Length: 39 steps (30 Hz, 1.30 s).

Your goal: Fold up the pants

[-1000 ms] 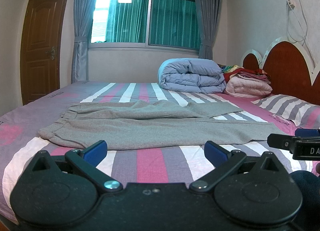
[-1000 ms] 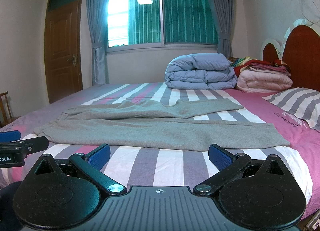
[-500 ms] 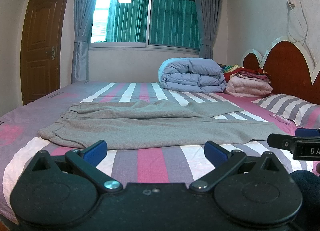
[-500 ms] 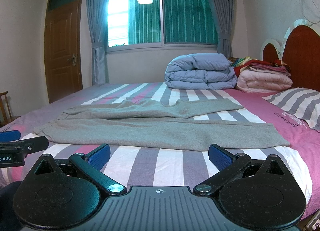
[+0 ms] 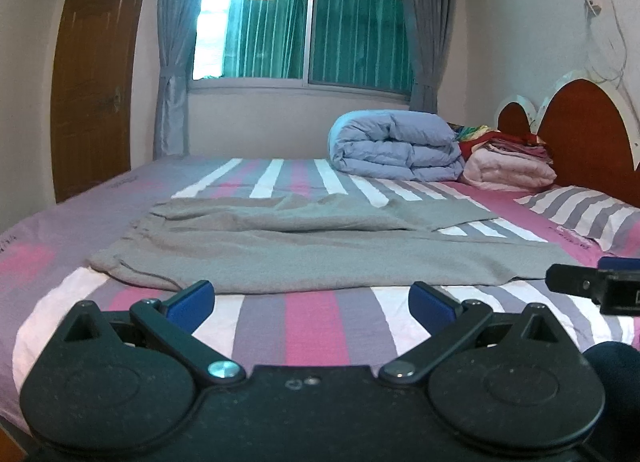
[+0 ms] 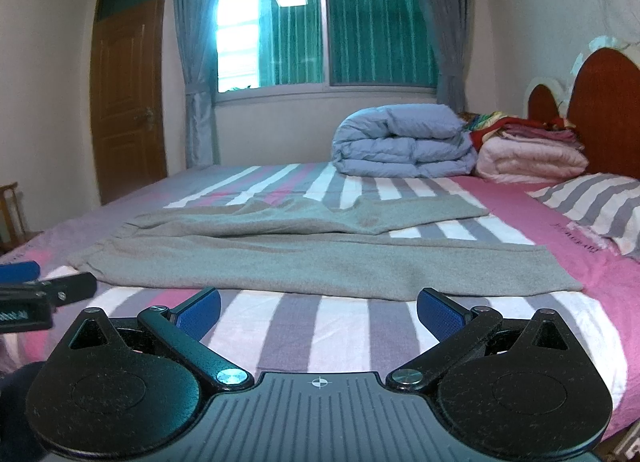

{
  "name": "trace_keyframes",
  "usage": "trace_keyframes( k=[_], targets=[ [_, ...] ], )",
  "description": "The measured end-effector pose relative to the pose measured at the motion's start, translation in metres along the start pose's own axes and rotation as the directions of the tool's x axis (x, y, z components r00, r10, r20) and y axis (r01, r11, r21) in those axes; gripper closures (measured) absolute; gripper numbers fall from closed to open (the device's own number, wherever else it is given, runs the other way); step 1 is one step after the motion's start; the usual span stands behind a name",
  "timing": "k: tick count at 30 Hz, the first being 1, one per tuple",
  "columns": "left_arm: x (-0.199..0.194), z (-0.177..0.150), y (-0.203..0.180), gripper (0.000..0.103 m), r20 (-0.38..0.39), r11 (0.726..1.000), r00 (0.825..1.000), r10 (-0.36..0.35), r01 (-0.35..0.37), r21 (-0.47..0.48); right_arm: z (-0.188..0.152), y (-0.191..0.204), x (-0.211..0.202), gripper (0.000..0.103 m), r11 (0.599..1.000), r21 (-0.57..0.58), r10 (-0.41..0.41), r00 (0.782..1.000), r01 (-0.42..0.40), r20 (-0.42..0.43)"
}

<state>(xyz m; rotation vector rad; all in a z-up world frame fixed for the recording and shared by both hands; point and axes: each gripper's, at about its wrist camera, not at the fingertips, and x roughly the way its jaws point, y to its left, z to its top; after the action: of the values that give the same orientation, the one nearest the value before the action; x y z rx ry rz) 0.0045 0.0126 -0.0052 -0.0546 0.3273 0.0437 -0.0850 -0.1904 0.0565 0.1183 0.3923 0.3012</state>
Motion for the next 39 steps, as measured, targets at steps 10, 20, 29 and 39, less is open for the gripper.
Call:
trace_keyframes(
  k=[10, 20, 29, 39],
  targets=[
    [0.037, 0.028, 0.064, 0.006, -0.052, 0.996, 0.995, 0.083, -0.085, -0.029, 0.048, -0.019, 0.024, 0.0, 0.978, -0.069, 0.201, 0.978, -0.198, 0.046],
    [0.166, 0.122, 0.204, 0.006, -0.112, 0.992, 0.992, 0.064, -0.051, 0.113, 0.142, 0.01, 0.176, 0.0, 0.928, -0.209, 0.304, 0.951, -0.31, -0.057],
    [0.352, 0.132, 0.283, 0.021, -0.281, 0.988, 0.959, 0.025, 0.02, 0.155, 0.165, 0.068, 0.403, 0.018, 0.874, -0.288, 0.344, 0.917, -0.392, -0.202],
    [0.486, 0.122, 0.334, 0.026, -0.467, 0.965, 0.881, -0.077, 0.183, 0.186, 0.146, 0.077, 0.573, 0.03, 0.816, -0.329, 0.344, 0.857, -0.475, -0.383]
  ],
)
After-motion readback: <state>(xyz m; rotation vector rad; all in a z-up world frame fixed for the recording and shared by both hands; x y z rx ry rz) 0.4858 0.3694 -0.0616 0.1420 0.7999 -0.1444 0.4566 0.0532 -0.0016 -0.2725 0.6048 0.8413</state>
